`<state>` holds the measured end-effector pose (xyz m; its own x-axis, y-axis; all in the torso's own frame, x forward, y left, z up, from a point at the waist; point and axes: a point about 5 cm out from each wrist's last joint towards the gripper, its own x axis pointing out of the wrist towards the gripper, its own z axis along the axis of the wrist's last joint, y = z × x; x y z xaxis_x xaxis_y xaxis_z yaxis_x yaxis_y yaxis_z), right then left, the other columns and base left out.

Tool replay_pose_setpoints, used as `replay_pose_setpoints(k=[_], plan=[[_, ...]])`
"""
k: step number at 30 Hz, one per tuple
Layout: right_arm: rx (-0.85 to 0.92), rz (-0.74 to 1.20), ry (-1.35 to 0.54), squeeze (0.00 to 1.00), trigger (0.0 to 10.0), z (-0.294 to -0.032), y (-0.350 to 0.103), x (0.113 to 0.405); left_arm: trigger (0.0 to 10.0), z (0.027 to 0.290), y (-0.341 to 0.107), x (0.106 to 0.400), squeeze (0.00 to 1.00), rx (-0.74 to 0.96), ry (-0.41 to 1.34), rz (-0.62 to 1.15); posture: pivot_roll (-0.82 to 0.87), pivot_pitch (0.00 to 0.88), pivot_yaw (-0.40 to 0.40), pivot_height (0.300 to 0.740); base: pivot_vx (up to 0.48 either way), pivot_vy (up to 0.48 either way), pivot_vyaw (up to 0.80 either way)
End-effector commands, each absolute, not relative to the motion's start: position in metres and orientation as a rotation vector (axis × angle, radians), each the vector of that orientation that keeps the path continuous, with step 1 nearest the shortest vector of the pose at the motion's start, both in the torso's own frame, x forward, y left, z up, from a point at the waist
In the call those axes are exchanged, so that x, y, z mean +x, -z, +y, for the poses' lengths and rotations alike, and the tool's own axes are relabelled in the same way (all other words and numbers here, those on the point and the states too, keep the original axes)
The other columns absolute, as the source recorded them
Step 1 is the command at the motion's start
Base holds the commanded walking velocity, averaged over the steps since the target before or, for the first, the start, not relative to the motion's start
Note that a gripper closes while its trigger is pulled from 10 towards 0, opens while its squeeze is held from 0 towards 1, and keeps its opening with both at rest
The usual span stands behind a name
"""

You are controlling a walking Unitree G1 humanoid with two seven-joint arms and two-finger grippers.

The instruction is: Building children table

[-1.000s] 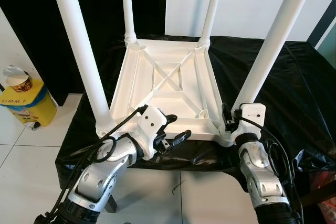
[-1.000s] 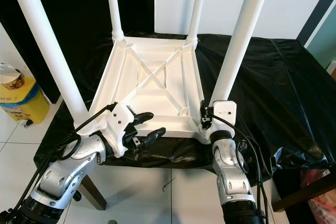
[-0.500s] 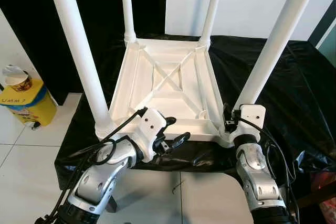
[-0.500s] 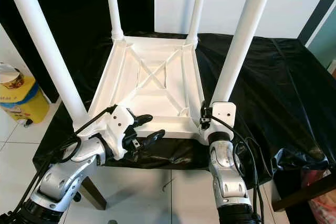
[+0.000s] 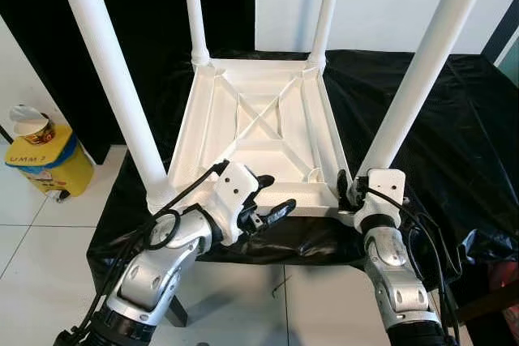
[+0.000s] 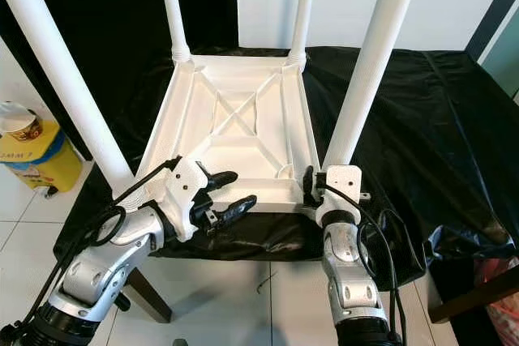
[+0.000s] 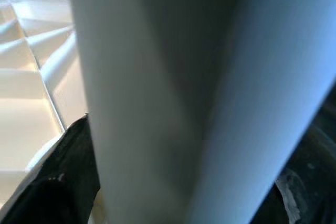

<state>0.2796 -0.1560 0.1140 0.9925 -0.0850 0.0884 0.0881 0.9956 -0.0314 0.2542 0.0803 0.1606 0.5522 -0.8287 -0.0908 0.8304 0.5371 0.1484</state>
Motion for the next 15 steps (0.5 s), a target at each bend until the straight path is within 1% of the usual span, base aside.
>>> replay_pose_setpoints(k=[1, 2, 5, 7, 11, 12, 15], plan=[[-0.03, -0.103, 0.065, 1.0, 10.0, -0.157, -0.116, 0.278, 10.0, 0.08, -0.161, 0.256, 0.0, 0.193, 0.984, 0.0, 0.02, 0.007, -0.046, 0.74, 0.0, 0.0, 0.0], [-0.021, -0.119, 0.013, 0.0, 10.0, -0.16, -0.118, 0.275, 10.0, 0.078, -0.162, 0.256, 0.0, 0.184, 0.981, -0.006, 0.02, 0.015, -0.047, 0.74, 0.0, 0.0, 0.0], [-0.016, -0.123, -0.015, 0.0, 10.0, -0.161, -0.119, 0.274, 10.0, 0.077, -0.162, 0.255, 0.0, 0.182, 0.98, -0.008, 0.02, 0.019, -0.048, 0.74, 0.0, 0.0, 0.0], [-0.012, -0.128, -0.087, 0.0, 10.0, -0.162, -0.121, 0.272, 10.0, 0.076, -0.162, 0.253, 0.0, 0.177, 0.981, -0.01, 0.01, 0.037, -0.048, 0.74, 0.0, 0.0, 0.0], [-0.038, -0.136, -0.234, 0.0, 10.0, -0.174, -0.124, 0.267, 10.0, 0.073, -0.165, 0.252, 0.0, 0.177, 0.974, -0.039, 0.01, 0.054, -0.05, 0.74, 0.0, 0.0, 0.0], [-0.038, -0.136, -0.234, 0.0, 10.0, -0.174, -0.124, 0.267, 10.0, 0.073, -0.165, 0.252, 0.0, 0.177, 0.974, -0.039, 0.01, 0.054, -0.05, 0.74, 0.0, 0.0, 0.0], [-0.077, -0.126, -0.314, 0.0, 10.0, -0.186, -0.126, 0.269, 10.0, 0.071, -0.171, 0.252, 0.0, 0.16, 0.963, -0.069, 0.01, 0.067, -0.043, 0.74, 0.0, 0.0, 0.0]])
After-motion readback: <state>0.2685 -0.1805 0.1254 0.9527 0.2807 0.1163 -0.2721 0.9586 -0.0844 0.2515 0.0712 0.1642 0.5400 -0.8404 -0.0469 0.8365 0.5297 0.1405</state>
